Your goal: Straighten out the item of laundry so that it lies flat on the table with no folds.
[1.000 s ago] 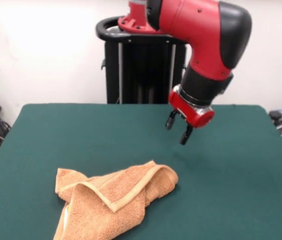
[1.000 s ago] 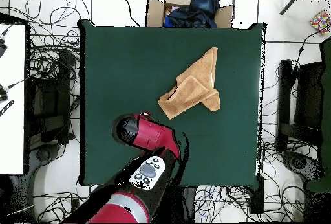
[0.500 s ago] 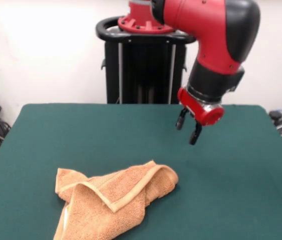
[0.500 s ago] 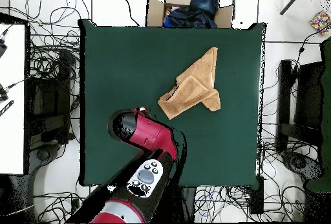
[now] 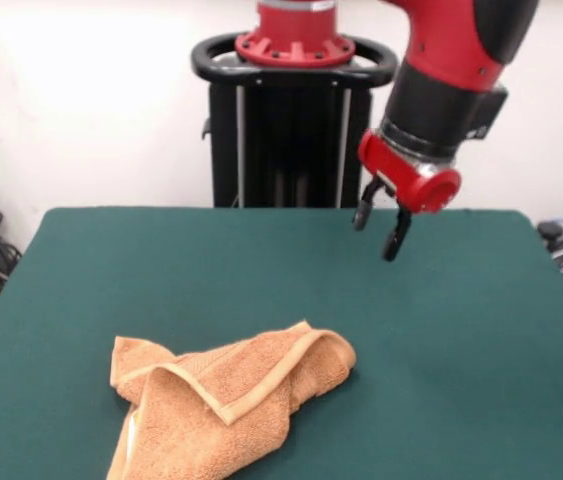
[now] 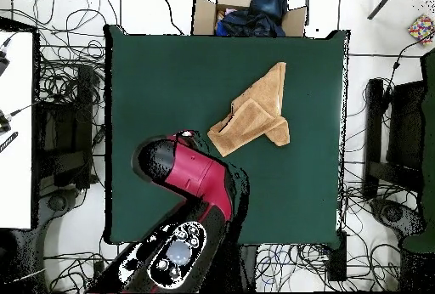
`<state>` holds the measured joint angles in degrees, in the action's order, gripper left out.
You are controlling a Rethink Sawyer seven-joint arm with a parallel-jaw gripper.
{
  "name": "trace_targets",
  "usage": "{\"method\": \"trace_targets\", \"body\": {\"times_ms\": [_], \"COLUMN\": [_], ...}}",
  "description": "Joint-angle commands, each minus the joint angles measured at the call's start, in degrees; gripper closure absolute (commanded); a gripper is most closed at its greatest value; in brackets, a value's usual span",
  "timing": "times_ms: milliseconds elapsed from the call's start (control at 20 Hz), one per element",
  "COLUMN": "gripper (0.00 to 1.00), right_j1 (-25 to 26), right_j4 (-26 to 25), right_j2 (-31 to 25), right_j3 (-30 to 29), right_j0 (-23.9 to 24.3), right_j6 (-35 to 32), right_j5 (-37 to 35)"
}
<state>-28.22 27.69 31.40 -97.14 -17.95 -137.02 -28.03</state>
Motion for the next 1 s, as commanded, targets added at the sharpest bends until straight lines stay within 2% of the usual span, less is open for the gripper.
{"method": "trace_targets", "body": {"times_ms": [50, 150, 400, 550, 700, 800, 1000], "gripper": [0.00, 0.00, 0.00, 0.00, 0.00, 0.00, 0.00], "right_j1": [3.5, 3.6, 8.4, 8.1, 7.3, 7.3, 7.3], "right_j4": [-2.2, -2.2, -1.0, -2.4, -5.1, -6.0, -7.1], "right_j2": [2.5, 1.6, -0.9, -1.1, -2.6, -3.7, -4.6], "right_j3": [5.3, 4.6, 4.8, 5.5, 5.7, 5.7, 6.3], "right_j0": [0.9, 2.2, 4.0, 5.6, 8.4, 9.7, 11.0], "right_j6": [-10.4, -9.0, -10.5, -7.7, -2.0, -1.1, -1.8], "right_j5": [-4.6, -3.5, 1.4, -0.2, 0.8, 5.1, 7.8]}}
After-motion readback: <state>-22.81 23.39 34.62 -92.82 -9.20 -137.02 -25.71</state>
